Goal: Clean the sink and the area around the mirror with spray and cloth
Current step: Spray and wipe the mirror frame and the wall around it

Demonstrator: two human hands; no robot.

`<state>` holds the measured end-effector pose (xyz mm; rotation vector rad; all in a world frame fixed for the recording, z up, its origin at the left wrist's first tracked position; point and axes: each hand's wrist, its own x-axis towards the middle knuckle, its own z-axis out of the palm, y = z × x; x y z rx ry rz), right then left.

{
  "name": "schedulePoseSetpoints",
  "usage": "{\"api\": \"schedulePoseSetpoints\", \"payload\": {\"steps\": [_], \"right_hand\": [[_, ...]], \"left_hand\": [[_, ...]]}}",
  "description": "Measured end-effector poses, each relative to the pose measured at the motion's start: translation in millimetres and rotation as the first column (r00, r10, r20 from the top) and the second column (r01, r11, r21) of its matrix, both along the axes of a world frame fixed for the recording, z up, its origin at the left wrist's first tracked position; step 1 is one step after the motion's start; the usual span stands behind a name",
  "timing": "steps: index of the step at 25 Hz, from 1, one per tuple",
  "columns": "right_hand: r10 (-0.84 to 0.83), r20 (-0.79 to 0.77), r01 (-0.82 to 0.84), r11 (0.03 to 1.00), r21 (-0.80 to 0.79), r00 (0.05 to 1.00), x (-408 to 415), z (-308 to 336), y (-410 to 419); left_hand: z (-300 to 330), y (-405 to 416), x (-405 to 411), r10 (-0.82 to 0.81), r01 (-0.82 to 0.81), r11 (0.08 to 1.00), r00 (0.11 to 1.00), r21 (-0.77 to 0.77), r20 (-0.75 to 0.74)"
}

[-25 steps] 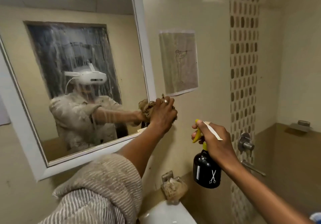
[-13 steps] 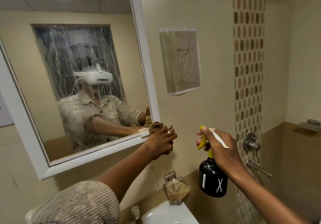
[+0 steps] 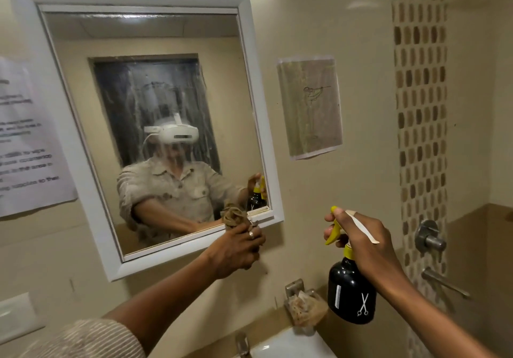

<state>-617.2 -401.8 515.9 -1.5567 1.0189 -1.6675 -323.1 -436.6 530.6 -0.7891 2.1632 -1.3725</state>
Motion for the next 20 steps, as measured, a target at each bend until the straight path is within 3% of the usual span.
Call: {"api": "schedulePoseSetpoints", "payload": {"steps": [2, 10, 18, 20], "right_hand": [[0.020, 0.003, -0.020, 1.000, 0.002, 1.000, 14, 4, 5], [0.109, -0.053, -0.112, 0.993, -0.046, 0.993, 78, 26, 37], [0.302, -0.058, -0.306, 0.948, -0.084, 0.952, 182, 47, 76], [0.341, -0.070, -0.347, 0.932, -0.105, 0.937, 202, 48, 85]], "left_hand": [[2, 18, 15, 0.023, -0.024, 1.000, 0.997, -0.013, -0.079], [6, 86, 84, 0.078, -0.079, 0.997, 0.985, -0.004, -0.151], [13, 172, 187, 0.240, -0.239, 0.971, 0.952, 0.024, -0.189], [18, 191, 211, 0.284, -0.287, 0.957, 0.921, 0.028, -0.265]]}}
